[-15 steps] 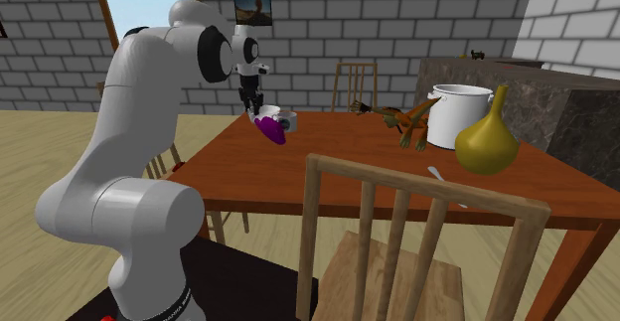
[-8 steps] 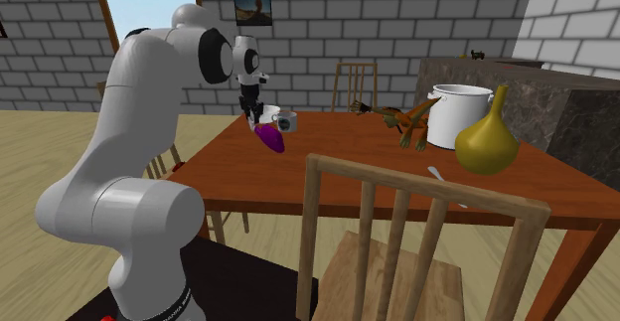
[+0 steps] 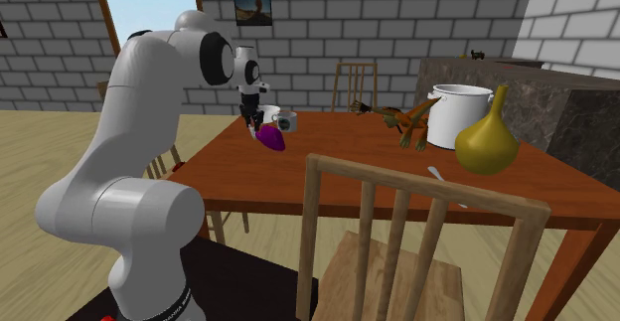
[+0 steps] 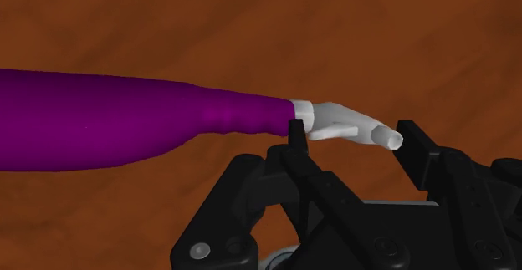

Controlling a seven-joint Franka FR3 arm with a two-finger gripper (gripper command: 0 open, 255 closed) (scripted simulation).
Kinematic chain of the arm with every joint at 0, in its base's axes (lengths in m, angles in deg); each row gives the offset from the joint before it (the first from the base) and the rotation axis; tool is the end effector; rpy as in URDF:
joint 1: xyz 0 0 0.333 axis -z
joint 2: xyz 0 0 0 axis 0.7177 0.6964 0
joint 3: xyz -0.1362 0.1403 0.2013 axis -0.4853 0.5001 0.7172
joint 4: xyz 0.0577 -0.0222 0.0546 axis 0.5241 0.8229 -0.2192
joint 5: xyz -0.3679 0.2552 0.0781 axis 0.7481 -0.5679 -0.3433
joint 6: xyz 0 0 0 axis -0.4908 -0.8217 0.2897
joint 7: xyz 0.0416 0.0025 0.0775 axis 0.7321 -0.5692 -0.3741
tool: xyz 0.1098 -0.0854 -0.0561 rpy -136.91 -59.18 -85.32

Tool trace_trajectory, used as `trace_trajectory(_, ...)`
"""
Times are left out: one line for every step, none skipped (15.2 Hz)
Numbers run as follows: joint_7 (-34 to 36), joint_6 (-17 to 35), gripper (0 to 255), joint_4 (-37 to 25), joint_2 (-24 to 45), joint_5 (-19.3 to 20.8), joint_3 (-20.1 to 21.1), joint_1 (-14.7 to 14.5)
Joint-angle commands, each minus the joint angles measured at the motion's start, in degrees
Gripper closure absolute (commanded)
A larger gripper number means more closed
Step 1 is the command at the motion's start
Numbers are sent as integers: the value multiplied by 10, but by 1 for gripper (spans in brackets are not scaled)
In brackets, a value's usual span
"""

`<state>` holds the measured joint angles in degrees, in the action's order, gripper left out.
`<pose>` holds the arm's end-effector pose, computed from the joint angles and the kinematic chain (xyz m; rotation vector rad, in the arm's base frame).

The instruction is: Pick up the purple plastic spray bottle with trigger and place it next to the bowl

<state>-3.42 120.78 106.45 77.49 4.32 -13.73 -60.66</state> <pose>0.7282 0.2483 0.2839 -3.0118 0.4907 -0.1042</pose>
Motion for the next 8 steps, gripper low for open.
trace_trajectory(0,11,255,8,8,1,-2,1)
trace_trajectory(0,17,255,12,11,1,-2,1)
trace_trajectory(0,23,255,15,13,1,-2,1)
trace_trajectory(0,30,255,19,16,1,-2,1)
trace_trajectory(0,35,255,21,18,1,-2,1)
trace_trajectory(0,35,255,21,18,1,-2,1)
trace_trajectory(0,35,255,21,18,1,-2,1)
trace_trajectory(0,35,255,21,18,1,-2,1)
